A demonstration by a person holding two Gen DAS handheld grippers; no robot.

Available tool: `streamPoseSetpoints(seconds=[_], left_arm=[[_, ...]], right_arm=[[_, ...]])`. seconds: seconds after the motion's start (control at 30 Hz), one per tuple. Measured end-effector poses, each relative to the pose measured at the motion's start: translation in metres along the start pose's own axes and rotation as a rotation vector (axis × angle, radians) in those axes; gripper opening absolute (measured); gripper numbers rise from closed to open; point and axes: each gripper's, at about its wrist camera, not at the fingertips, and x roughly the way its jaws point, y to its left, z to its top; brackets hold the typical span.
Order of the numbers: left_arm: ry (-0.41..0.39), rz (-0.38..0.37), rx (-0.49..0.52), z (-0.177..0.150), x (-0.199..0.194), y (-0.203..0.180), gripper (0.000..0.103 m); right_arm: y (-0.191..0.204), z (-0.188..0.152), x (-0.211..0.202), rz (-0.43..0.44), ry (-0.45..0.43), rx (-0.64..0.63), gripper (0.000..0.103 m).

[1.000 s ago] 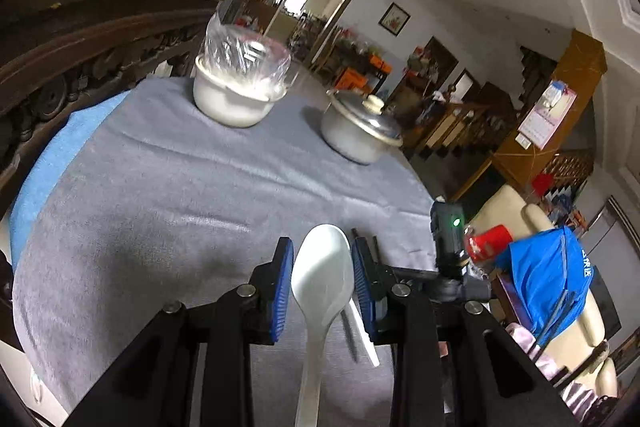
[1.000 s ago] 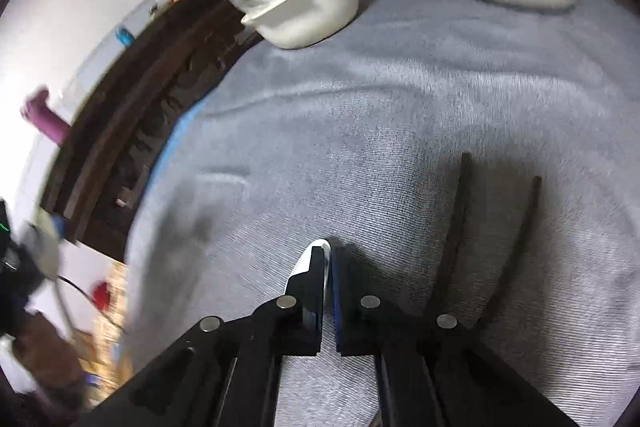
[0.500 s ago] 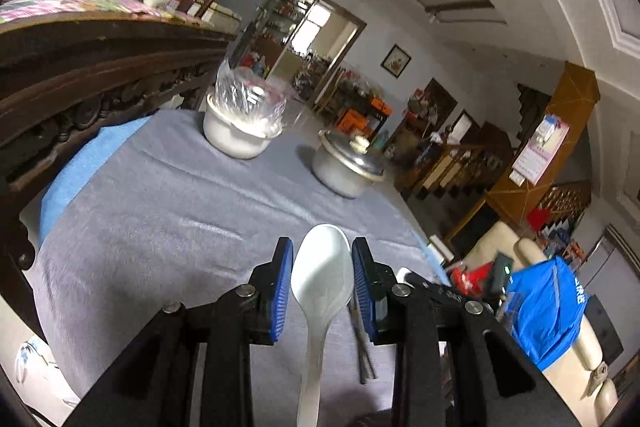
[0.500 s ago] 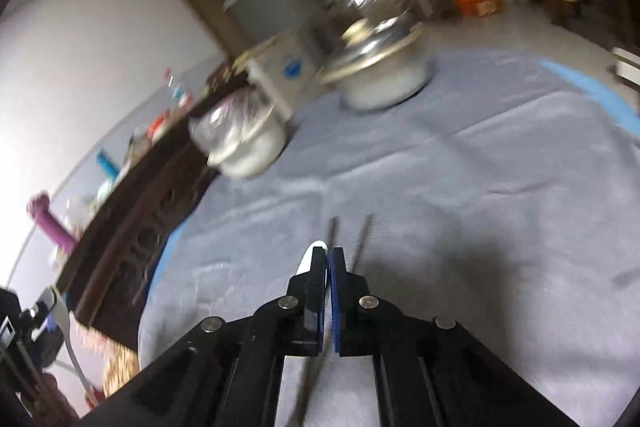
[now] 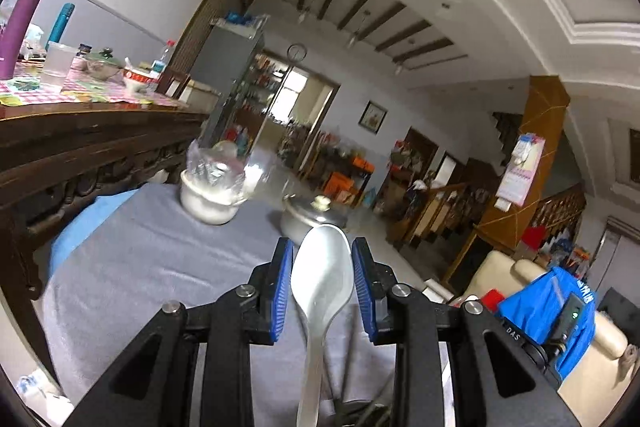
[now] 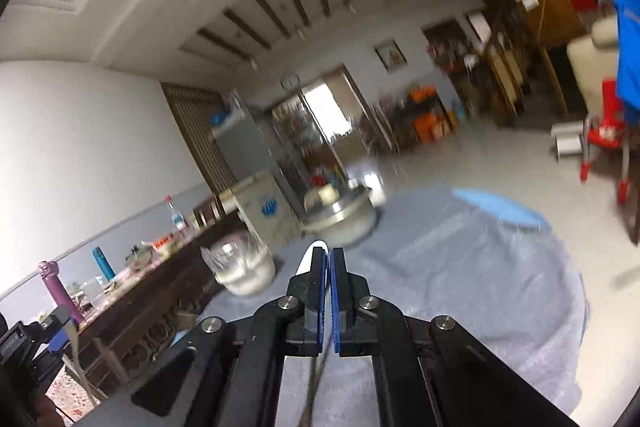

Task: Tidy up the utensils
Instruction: 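Lift both held spoons and carry them over the grey utensil cup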

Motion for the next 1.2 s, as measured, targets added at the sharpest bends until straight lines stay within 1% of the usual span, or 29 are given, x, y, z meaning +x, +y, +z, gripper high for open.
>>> streamPoseSetpoints(seconds=[0.07,0.17,0.23,0.37,0.47,0.57,0.8,1.0,1.2], left_arm=[[-0.029,-0.036,-0.016,-0.002,-0.006,-0.007,0.031],[-0.066,-0.074,-0.004,-0.009,-0.011,-0.018,0.031],[-0.074,-0.110,-0.006,-0.014,-0.009,-0.024,0.031],[-0.074,-0.145,0.020,-0.025,-0.002,-0.034,0.031],[-0.071,-0.136,0.038,-0.037,0.007,-0.039,0.031],[-0.039,-0.133,0.031,-0.048,0.019,-0.038,0.031],[0.002,-0.107,0.086,-0.071,0.034,-0.043,0.031],[0.025,-0.088,0.131,-0.085,0.037,-0.046,0.031],[0.049,-0.076,0.155,-0.095,0.036,-0.045,0.031]], right_arm=[[0.014,0.001,-0.017,0.001,-0.057,-0.043,0.003],[0.040,-0.006,-0.035,-0.003,-0.126,-0.125,0.003],[0.053,-0.014,-0.039,0.006,-0.142,-0.160,0.003],[0.074,-0.032,-0.041,0.015,-0.145,-0.228,0.003],[0.082,-0.042,-0.038,0.013,-0.150,-0.268,0.003],[0.087,-0.054,-0.035,-0.002,-0.152,-0.313,0.003],[0.080,-0.069,-0.033,-0.012,-0.132,-0.344,0.003],[0.085,-0.084,-0.031,-0.006,-0.113,-0.404,0.003],[0.080,-0.091,-0.034,0.008,-0.083,-0.419,0.003]])
